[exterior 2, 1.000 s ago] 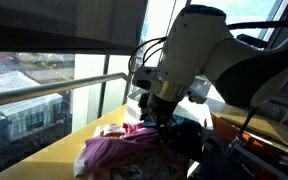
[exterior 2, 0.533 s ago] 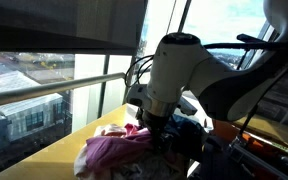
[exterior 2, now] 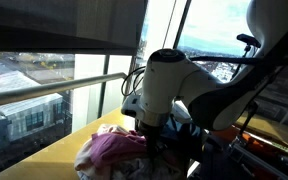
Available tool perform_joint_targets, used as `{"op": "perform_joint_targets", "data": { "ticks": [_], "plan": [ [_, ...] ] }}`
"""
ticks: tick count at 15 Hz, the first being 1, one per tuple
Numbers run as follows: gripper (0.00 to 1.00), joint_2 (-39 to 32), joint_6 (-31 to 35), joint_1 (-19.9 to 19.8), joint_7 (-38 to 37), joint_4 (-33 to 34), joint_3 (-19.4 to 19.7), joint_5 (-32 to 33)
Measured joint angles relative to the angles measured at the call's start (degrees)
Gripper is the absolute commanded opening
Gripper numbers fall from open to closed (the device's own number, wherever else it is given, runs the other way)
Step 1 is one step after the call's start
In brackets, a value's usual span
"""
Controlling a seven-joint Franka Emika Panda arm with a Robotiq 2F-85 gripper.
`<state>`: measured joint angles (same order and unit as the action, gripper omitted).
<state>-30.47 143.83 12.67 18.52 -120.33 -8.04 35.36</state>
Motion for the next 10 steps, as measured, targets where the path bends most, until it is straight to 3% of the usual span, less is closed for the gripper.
{"op": "perform_joint_targets", "data": {
  "ticks": [4,10],
  "plan": [
    [0.03,0.0,-0.1,0.0,0.0,0.5,0.0,0.0],
    [0.06,2.6,-0.1,-1.3,0.2,0.0,0.0,-1.1]
  ]
}}
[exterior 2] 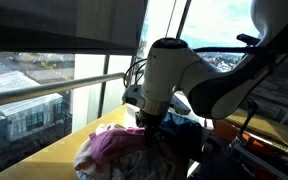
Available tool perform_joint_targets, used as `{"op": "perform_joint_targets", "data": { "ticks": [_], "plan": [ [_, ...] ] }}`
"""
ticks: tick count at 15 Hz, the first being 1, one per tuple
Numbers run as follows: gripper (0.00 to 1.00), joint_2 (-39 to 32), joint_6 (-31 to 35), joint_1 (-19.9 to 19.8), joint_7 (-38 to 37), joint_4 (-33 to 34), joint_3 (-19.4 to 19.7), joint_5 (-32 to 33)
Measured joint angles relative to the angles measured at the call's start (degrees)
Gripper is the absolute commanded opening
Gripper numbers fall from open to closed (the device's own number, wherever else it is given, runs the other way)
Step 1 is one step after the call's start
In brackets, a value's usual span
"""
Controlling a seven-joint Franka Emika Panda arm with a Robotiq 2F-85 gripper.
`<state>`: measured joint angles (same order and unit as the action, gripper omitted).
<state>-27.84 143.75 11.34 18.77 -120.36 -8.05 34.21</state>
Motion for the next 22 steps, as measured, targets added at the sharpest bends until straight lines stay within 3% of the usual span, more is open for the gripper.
{"op": "perform_joint_targets", "data": {
  "ticks": [11,17,22],
  "plan": [
    [0.06,22.2,-0.1,-8.2,5.2,-9.6,1.4,-7.0],
    [0.06,32.6,-1.4,-8.5,6.6,-12.6,2.8,-8.4],
    [0.06,41.0,-6.5,-8.5,6.7,-12.5,3.2,-8.4]
  ]
}}
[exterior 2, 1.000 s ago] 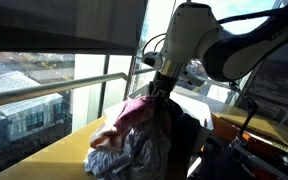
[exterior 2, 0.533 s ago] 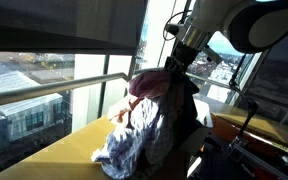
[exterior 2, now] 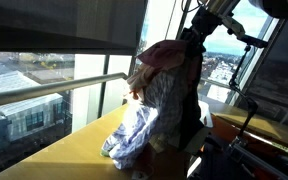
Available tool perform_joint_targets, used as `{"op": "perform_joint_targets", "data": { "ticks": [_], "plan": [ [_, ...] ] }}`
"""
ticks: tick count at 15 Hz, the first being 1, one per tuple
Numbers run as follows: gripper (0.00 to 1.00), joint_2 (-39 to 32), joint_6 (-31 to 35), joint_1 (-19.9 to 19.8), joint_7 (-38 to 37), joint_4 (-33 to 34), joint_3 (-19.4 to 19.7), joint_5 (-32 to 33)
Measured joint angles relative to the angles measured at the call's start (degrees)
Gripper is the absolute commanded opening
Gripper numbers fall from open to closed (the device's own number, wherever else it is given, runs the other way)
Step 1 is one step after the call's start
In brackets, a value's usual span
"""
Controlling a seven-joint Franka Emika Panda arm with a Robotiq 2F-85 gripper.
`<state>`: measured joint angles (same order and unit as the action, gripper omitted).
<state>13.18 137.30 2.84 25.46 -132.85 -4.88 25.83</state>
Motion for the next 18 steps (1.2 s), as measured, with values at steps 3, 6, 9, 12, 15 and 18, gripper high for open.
{"op": "perform_joint_targets", "data": {
  "ticks": [3,6,9,12,15,18],
  "plan": [
    [0.06,5.5,-4.3,-0.1,0.9,1.2,1.5,0.1],
    [0.06,9.6,-8.1,-0.8,2.5,2.8,3.8,0.3],
    [0.06,12.2,-10.6,-1.9,3.9,4.5,5.8,0.5],
    [0.06,13.7,-12.2,-2.8,4.6,6.1,7.2,0.6],
    [0.06,14.1,-12.8,-3.4,4.7,7.4,8.1,0.8],
    [0.06,14.2,-14.4,-3.7,4.7,9.6,8.1,1.9]
  ]
}}
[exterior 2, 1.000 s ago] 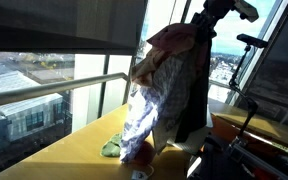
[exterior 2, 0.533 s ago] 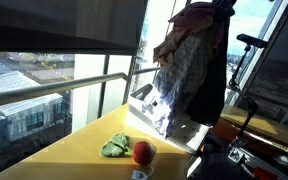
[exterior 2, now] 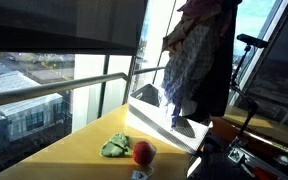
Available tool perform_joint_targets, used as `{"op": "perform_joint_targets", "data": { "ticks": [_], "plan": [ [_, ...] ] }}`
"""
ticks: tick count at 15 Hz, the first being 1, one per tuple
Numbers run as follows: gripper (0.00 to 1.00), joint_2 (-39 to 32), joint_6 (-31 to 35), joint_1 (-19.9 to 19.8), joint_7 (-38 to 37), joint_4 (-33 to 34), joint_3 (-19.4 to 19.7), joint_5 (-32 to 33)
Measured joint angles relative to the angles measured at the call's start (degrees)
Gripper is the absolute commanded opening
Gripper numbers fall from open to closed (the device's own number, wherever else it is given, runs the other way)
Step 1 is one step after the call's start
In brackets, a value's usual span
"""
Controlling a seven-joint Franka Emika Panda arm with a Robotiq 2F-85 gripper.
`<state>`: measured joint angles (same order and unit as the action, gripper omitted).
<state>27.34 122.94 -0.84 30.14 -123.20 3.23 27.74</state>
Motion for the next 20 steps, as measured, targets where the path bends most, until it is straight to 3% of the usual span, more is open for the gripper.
{"op": "perform_joint_targets", "data": {
  "ticks": [5,14,20],
  "plan": [
    [0.06,0.0,-3.0,0.0,0.0,4.4,0.0,2.2],
    [0.06,-5.1,-2.2,-0.7,0.0,4.1,2.2,2.9],
    [0.06,-10.6,5.6,-1.0,-1.4,-1.3,3.9,2.9]
  ]
}}
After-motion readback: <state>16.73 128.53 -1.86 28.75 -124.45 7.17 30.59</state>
